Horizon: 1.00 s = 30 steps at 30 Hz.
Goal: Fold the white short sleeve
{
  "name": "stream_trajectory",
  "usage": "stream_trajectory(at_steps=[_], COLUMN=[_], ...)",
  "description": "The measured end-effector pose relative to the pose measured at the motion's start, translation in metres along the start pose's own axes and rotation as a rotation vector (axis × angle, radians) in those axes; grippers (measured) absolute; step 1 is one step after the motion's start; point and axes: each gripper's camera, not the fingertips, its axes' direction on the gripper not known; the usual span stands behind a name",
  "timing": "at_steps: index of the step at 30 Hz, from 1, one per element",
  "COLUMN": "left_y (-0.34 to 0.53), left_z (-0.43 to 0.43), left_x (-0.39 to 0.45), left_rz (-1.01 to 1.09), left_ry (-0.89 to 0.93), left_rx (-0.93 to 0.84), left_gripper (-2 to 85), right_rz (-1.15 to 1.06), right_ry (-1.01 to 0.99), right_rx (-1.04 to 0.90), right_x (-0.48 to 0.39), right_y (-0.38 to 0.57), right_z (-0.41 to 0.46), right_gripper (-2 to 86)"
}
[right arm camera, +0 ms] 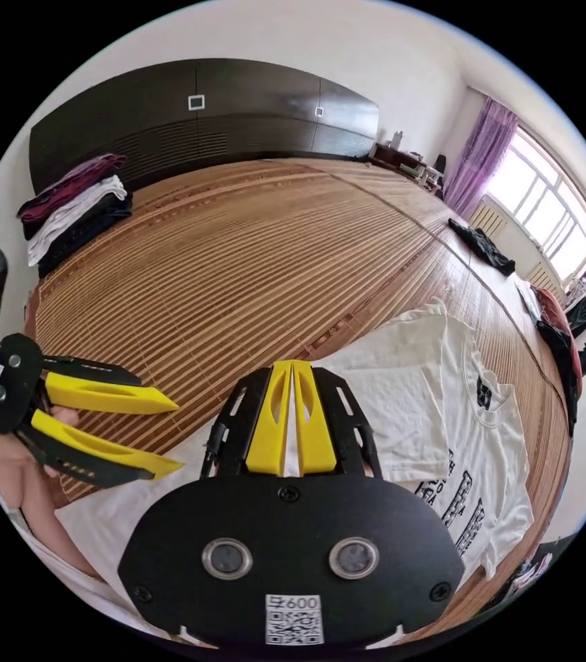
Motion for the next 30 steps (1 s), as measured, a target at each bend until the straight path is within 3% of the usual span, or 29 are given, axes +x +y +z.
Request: stream_trajectory(at_steps=[6, 11, 17, 22, 26, 30], left_y=[-0.008, -0.012, -0.019, -0.023, -0.044, -0.088], left_z=[-0.003, -0.011, -0.02, -0.037, -0.039, -0.015], left_x=[-0.001, -0.012, -0.028, -0.06, -0.09, -0.09], left_rz=[0.024, 0.018, 0.008, -0.074, -0.122, -0.031], left_ry=[-0.018, -0.01, -0.008, -0.057, 0.01, -0.024], left_rx=[-0.015, -0.007, -0.009, 0.056, 0.132, 0.08], left_gripper=[12.1, 12.0, 11.2, 11.3, 10.8, 10.0], right_rz=[0.055, 0.163, -0.033, 0.068, 0.149, 0.176], right_ry=[-0.101, -0.24, -0.036, -0.051, -0.039, -0.09], right_rx=[0.013, 0.15, 0.032, 0.146, 0.182, 0.182], right_x=[0.031, 0.06, 0.014, 0.013, 0.013, -0.002], right_y=[-0.009, 0.006, 0.013, 0.051, 0.088, 0.104], right_z=[-0.01, -0.049, -0.053, -0.095, -0.119, -0.13], right_gripper=[-0.9, -0.8, -0.6, -0.6, -0.4, -0.4])
